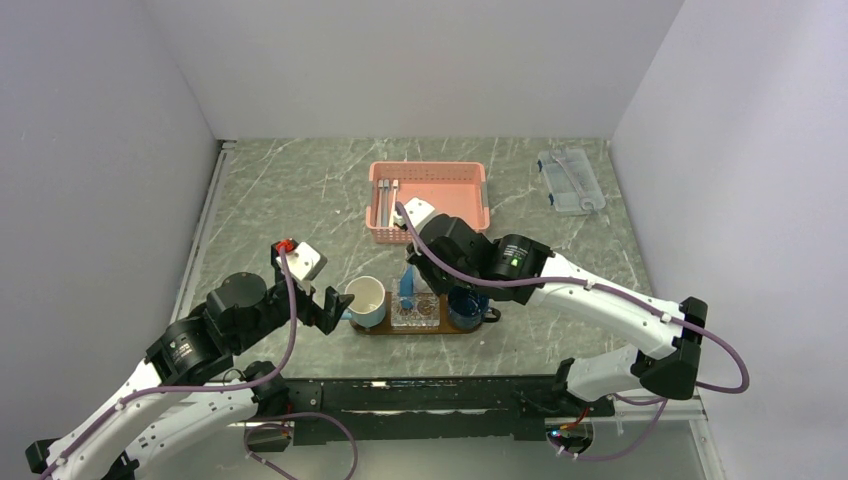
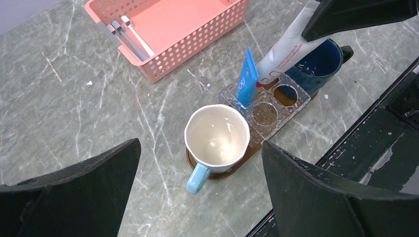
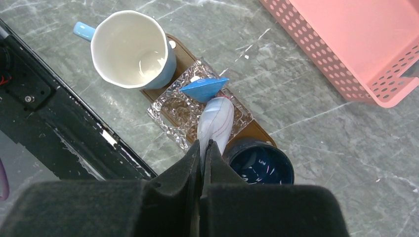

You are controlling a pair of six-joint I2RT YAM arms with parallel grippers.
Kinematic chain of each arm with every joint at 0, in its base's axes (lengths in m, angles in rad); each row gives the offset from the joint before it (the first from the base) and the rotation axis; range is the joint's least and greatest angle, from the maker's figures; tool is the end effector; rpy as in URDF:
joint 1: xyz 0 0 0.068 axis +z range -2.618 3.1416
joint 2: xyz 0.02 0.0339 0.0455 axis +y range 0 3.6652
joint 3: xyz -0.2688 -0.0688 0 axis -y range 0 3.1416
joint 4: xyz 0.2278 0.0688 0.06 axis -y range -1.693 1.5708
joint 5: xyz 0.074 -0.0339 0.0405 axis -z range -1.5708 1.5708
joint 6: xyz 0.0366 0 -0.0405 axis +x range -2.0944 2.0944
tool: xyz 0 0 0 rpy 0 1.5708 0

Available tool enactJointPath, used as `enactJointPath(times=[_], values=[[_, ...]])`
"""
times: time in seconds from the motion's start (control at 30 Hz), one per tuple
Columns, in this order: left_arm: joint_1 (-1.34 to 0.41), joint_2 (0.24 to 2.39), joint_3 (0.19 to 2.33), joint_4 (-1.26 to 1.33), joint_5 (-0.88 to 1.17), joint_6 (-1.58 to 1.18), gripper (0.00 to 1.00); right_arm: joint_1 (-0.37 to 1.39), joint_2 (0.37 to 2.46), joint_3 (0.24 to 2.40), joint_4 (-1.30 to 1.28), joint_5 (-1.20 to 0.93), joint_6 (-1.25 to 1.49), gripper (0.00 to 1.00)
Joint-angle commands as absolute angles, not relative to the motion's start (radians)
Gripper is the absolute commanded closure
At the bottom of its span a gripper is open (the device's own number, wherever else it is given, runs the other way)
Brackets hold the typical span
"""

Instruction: Prepare toiletry sets of a toothbrush and toothpaste on the tray

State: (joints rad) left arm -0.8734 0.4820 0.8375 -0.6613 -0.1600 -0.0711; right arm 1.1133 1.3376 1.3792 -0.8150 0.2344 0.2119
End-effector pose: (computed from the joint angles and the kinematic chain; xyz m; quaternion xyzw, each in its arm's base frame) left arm 0.0555 -0.0572 0.3405 0.2704 0.7586 -0.2107 0.5541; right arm 0.1231 0.2308 0.3679 -0.3578 0.8436 0.1522 0.3703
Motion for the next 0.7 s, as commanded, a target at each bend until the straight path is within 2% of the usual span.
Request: enactJointPath(times=[0.0, 0.67], values=[[-0.867, 0.486, 0.835, -0.625, -0.142, -0.066, 0.02, 1.125, 1.324, 1.358, -0.917, 0.172, 0.232, 1.0], [-0.862, 0.485, 0.833, -0.622, -0.134, -0.067, 0.02, 1.129, 1.289, 1.373, -0.902, 0.213, 0.256, 1.0]])
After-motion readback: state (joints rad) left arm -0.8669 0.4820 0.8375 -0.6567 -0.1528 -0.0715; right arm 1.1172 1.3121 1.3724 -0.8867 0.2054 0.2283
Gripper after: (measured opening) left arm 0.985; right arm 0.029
